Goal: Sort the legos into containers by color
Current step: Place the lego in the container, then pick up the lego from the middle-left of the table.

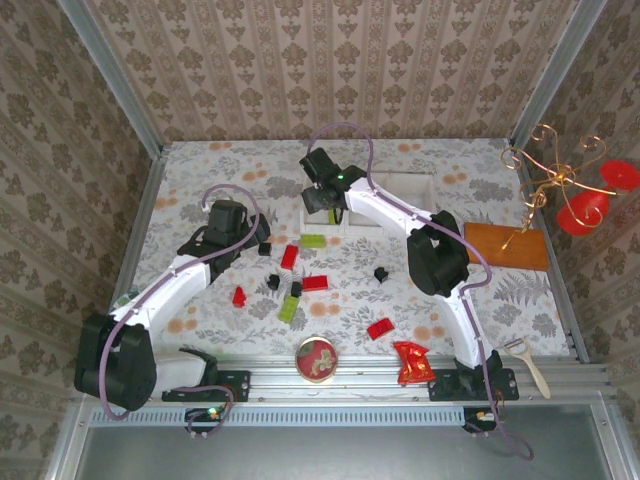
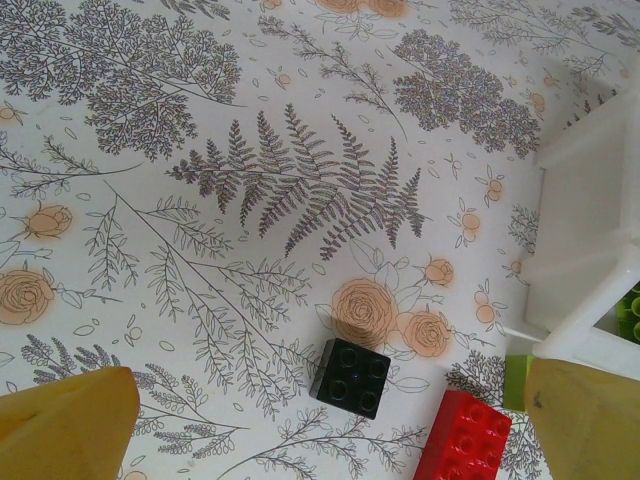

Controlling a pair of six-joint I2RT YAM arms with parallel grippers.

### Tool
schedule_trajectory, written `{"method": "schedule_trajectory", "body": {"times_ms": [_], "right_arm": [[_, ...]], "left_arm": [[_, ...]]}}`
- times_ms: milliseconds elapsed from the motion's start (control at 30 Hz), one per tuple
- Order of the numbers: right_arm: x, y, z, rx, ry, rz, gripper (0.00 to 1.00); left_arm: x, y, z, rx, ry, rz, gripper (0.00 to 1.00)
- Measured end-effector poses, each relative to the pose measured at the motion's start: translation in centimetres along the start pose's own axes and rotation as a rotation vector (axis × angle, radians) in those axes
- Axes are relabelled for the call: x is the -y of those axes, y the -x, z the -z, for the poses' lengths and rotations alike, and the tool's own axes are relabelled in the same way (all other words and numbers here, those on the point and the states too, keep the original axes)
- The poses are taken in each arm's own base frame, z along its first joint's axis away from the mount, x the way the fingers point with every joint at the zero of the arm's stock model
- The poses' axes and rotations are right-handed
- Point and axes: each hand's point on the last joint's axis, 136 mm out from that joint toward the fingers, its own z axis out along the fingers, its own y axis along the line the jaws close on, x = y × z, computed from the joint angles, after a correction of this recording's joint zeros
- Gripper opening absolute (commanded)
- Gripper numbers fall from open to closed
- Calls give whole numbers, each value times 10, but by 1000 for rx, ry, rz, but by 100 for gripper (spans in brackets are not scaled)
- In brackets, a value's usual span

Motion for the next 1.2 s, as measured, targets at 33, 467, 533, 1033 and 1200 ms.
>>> {"method": "schedule_trajectory", "body": {"times_ms": [33, 467, 533, 1033, 1200], "right_arm": [[0, 1, 1, 3, 0, 2, 72], [0, 0, 4, -2, 3, 6, 85], [2, 0, 8, 1, 3, 4, 86], [37, -46, 82, 45, -12, -156, 100], [54, -81, 103, 50, -32, -205, 100]], "left_arm": [[0, 0, 0, -1, -2, 0, 100], [2, -1, 0, -11, -15, 2, 100], [2, -2, 0, -13, -17, 3, 100], [3, -19, -18, -152, -17, -90, 95], [8, -24, -23, -216, -20, -163, 92]]}}
